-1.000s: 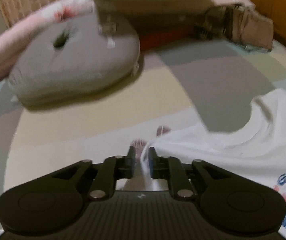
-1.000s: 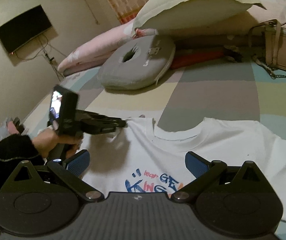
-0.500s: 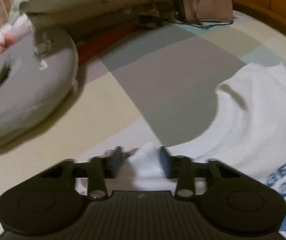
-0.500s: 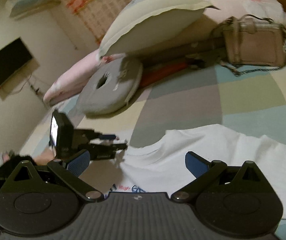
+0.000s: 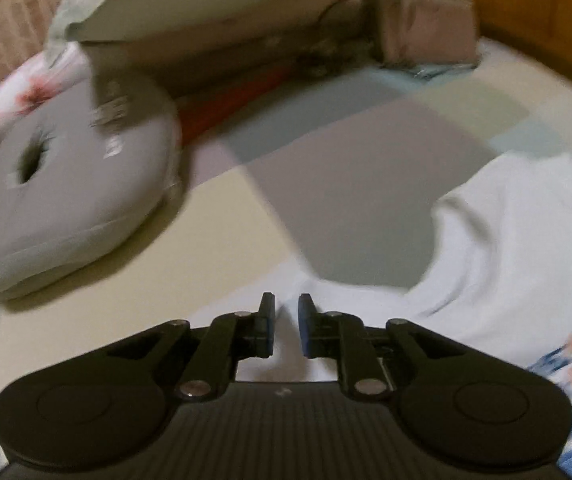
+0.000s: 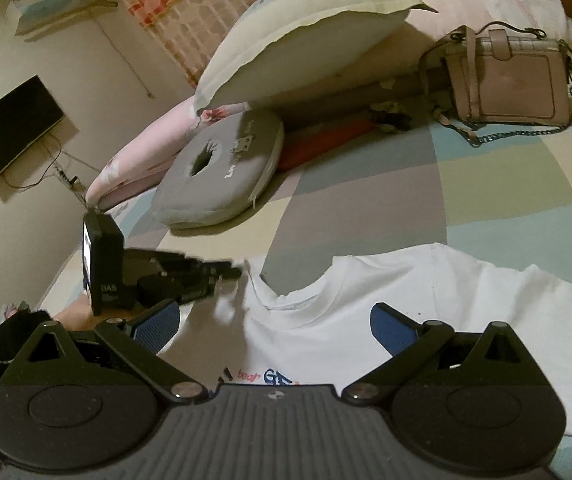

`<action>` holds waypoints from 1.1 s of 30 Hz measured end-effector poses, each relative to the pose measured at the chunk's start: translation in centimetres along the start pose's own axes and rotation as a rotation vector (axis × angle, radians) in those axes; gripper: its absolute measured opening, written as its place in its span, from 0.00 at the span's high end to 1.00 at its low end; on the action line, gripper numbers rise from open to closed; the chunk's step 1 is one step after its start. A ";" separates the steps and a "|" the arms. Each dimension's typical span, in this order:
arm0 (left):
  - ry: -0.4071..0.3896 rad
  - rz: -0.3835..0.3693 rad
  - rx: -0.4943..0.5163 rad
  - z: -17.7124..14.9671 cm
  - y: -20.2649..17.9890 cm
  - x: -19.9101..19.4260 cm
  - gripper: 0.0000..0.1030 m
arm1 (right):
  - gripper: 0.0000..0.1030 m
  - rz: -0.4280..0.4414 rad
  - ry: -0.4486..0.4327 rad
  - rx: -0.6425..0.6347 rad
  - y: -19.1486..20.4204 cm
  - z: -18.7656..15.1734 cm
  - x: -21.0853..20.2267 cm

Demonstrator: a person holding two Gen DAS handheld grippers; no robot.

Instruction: Fold clothes

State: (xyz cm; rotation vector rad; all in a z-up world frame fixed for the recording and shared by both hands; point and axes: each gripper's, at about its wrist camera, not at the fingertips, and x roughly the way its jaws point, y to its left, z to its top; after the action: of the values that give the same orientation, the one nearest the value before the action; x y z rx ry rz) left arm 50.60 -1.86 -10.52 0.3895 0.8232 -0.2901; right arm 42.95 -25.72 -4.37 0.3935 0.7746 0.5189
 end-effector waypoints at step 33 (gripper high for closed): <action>-0.121 -0.167 0.085 2.1 -5.6 -0.6 0.82 | 0.00 0.019 -0.015 0.060 -1.1 0.2 -0.3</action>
State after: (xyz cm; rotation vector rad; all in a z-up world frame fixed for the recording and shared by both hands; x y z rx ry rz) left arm 49.42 -7.70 -10.03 0.3794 0.7266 -0.5006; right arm 43.19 -26.81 -4.64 0.4606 0.7741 0.5110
